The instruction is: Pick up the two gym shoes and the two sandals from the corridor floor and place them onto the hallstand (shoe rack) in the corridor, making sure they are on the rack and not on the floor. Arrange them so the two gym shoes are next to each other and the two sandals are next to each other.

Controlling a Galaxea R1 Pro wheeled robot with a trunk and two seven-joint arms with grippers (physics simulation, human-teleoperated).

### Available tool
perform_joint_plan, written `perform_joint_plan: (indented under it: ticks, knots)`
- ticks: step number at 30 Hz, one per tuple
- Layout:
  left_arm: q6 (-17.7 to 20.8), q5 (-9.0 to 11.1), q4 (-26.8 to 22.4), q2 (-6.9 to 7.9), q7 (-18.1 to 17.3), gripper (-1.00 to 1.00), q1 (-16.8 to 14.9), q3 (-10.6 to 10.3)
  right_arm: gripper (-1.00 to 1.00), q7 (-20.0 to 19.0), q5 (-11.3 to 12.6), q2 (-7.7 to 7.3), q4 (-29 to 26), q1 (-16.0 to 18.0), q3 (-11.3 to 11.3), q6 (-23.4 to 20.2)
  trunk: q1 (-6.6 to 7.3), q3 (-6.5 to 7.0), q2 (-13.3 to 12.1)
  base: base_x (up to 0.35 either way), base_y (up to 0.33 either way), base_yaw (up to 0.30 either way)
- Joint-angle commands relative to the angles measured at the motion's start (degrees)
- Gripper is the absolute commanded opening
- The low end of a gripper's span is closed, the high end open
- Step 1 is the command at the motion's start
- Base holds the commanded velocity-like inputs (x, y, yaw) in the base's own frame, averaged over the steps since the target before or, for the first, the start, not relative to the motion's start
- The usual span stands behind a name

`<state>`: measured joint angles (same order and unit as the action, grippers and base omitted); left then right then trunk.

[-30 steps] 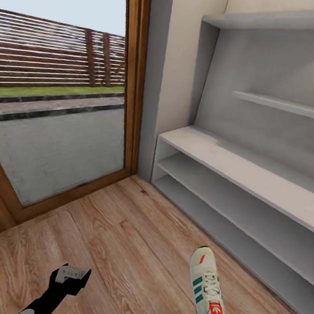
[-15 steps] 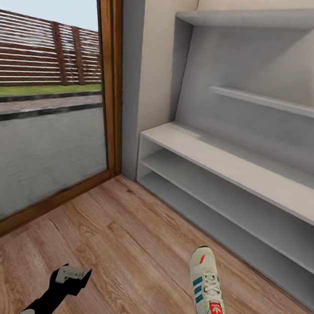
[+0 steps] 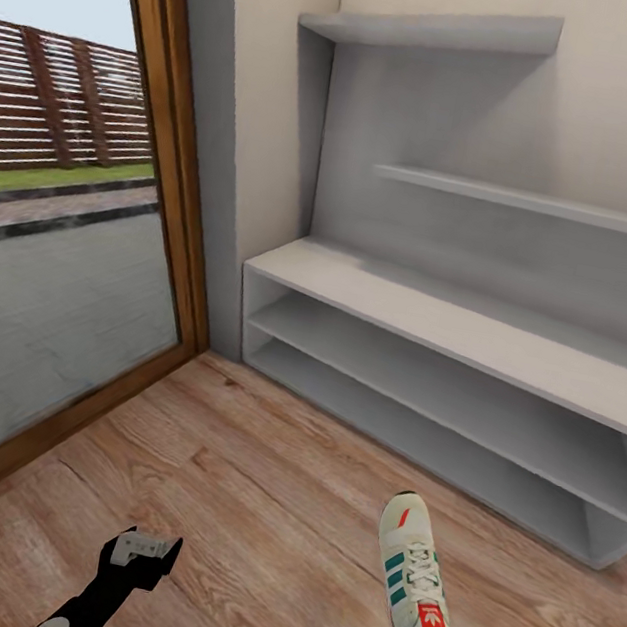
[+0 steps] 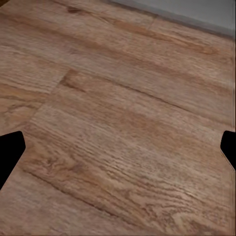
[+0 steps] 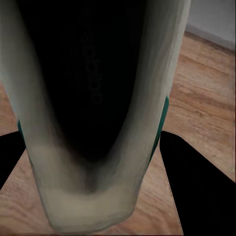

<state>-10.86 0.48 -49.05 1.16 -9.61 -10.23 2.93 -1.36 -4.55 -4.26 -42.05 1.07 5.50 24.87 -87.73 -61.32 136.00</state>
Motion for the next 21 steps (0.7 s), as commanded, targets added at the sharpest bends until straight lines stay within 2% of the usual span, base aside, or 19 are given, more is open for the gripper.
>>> perform_joint_plan:
  ticks: [1,21]
  knots:
    - [-0.12,0.05,0.01,-0.02,-0.41,1.00,0.00,0.19,-1.00,-0.13,-0.43,0.04,0.04,0.05,0.21,0.17,0.01,-0.04,0.02,0.000,0.007,-0.289]
    - [-0.12,0.05,0.01,-0.01,-0.47,1.00,0.12,0.32,-1.00,-0.13,-0.38,0.04,0.03,0.07,0.21,0.17,0.01,-0.04,0.02,0.000,0.000,-0.289]
